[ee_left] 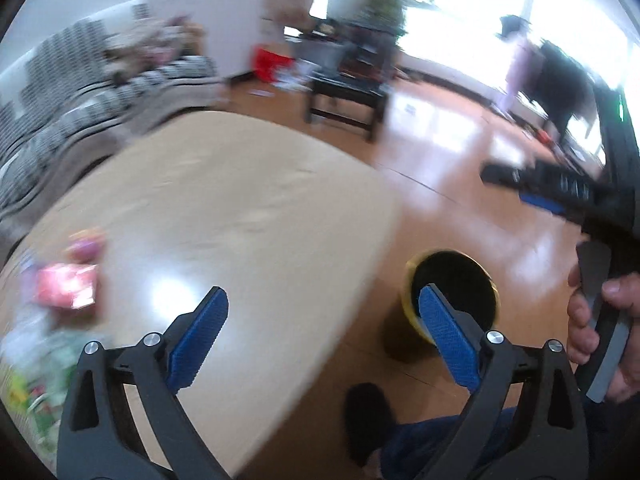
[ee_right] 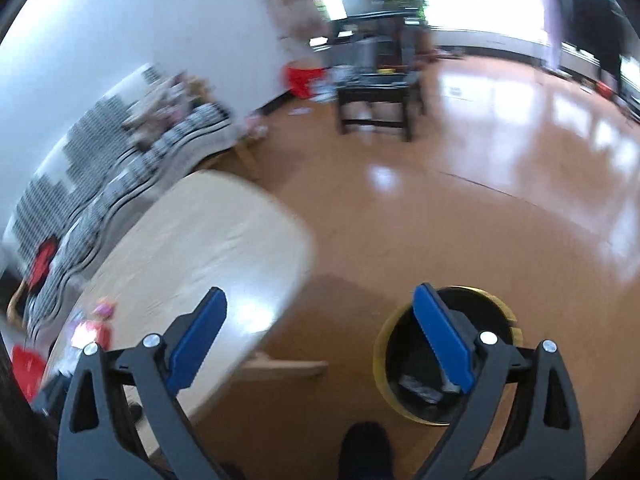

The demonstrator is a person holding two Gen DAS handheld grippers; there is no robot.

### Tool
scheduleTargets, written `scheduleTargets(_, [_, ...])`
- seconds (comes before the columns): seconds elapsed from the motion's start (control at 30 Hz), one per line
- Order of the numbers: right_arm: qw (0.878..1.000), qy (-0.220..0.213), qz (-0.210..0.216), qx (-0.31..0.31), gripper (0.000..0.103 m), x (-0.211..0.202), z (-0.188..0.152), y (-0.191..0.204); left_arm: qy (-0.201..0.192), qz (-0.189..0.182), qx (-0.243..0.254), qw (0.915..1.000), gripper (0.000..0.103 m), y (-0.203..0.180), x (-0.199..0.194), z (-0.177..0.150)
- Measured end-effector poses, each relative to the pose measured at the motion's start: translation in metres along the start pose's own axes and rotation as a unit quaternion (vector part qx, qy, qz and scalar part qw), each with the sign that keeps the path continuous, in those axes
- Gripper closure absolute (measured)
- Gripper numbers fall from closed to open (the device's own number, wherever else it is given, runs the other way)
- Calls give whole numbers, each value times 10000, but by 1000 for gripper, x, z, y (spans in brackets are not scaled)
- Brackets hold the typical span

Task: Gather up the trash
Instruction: 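Grasp the popcorn bag with the left tool while the right grasps the red box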

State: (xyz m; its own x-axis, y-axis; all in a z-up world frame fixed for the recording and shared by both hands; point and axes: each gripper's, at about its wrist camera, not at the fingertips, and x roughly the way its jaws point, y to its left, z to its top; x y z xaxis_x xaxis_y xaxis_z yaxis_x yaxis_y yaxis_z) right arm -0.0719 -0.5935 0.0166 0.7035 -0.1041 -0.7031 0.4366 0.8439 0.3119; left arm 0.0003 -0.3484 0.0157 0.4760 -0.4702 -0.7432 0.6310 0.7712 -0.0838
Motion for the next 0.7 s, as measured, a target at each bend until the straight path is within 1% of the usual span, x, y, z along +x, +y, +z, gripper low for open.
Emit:
scheduleTargets(0.07, [9984,205,367,-378,12,11,-4,46,-159,278,-385,9987,10,50,-32,-8])
scheduleTargets(0.1, [9968,311,528,-508,12,15,-8,67,-209,407,-499,9977,9,68,-45,-12])
scheduleTargets(0.13, [9940,453,734,-675,12,21,-13,90,-271,638,-634,9956,9,94,-61,-20])
scheduleTargets(0.17, [9912,559,865,-830,12,24,-18,109,-296,777,-682,9942,9,107,-69,-26])
scheduleTargets(0.2, [9861,706,1017,-1111,12,30,-26,137,-343,1074,-764,9907,9,133,-84,-38])
scheduleTargets(0.23, [9818,793,1110,-1319,12,34,-32,157,-360,1246,-811,9882,8,146,-96,-41])
scheduleTargets(0.27, [9751,900,1247,-1599,12,37,-42,184,-359,1463,-887,9846,7,166,-107,-52])
scheduleTargets(0.33, [9642,1028,1454,-1964,12,41,-57,221,-289,1730,-1079,9786,7,199,-121,-71])
scheduleTargets(0.4, [9540,1104,1590,-2289,12,39,-76,251,-201,1899,-1356,9722,7,234,-135,-92])
scheduleTargets(0.47, [9443,1131,1660,-2606,12,38,-94,281,-127,1973,-1553,9679,7,256,-142,-105])
scheduleTargets(0.53, [9382,1112,1687,-2808,12,39,-104,302,-56,2014,-1721,9643,7,274,-149,-121])
scheduleTargets(0.63, [9321,1111,1728,-2985,12,48,-108,321,1,1923,-1878,9632,7,290,-149,-130])
scheduleTargets(0.7, [9290,1163,1801,-3017,12,58,-106,336,91,1807,-1924,9645,7,299,-143,-134])
